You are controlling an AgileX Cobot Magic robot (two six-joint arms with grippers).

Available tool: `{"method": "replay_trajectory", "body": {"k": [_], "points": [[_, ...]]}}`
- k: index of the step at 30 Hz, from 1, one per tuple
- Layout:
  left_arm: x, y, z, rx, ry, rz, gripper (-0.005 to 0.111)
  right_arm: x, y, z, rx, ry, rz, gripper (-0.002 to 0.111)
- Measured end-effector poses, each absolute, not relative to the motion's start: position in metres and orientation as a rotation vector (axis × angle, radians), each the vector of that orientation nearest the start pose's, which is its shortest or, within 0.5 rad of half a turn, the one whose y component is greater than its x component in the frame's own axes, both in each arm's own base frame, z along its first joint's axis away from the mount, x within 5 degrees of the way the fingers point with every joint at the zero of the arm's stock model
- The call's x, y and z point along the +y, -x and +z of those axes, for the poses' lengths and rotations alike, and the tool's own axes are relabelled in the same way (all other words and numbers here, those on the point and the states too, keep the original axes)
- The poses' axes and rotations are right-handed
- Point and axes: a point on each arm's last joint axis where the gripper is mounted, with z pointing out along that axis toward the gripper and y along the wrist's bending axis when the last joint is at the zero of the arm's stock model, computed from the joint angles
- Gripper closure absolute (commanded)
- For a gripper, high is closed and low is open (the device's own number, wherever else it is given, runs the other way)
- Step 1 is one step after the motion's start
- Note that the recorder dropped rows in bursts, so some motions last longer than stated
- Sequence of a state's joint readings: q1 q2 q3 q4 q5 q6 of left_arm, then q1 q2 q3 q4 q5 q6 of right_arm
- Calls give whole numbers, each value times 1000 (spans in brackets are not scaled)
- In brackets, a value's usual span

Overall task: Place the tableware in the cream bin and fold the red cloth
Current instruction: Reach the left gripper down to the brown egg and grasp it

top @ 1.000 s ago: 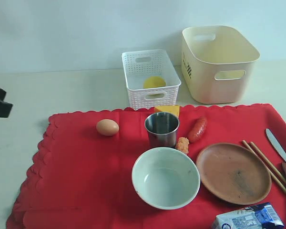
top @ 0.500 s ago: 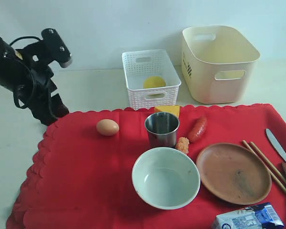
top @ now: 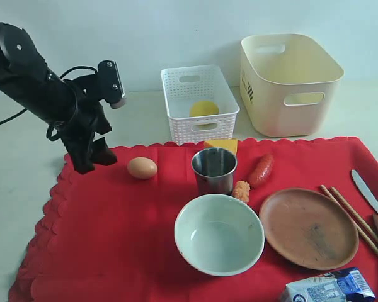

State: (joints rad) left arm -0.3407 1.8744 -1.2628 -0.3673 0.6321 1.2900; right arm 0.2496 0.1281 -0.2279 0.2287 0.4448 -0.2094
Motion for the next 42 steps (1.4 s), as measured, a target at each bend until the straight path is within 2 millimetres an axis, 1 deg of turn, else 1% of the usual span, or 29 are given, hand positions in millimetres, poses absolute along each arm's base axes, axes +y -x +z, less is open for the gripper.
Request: {"method": "replay_trajectory", "body": {"k": [3, 9, 16, 26, 32, 36, 41, 42], "points": [[-151, -358, 191, 2018, -1733, -89, 42, 22, -51, 242, 1806, 299, 263, 108], [-166, -353, 186, 1896, -1858, -102, 42, 22, -50, 242, 1798, 294, 269, 108], [-179, -355, 174, 1829, -1936, -99, 42, 19, -47, 244, 1763, 252, 241, 108], [-190, -375, 159, 1827, -1942, -101, 42, 12, -47, 245, 1758, 115, 132, 108], [-194, -383, 149, 1836, -1962, -122, 42, 11, -40, 247, 1703, 107, 123, 108], [-197, -387, 145, 1840, -1980, -141, 42, 11, -40, 247, 1698, 107, 123, 108], [-199, -391, 134, 1855, -2003, -171, 42, 11, -40, 247, 1698, 107, 123, 108], [-200, -392, 132, 1859, -2009, -175, 44, 11, -40, 247, 1698, 107, 123, 108]]}}
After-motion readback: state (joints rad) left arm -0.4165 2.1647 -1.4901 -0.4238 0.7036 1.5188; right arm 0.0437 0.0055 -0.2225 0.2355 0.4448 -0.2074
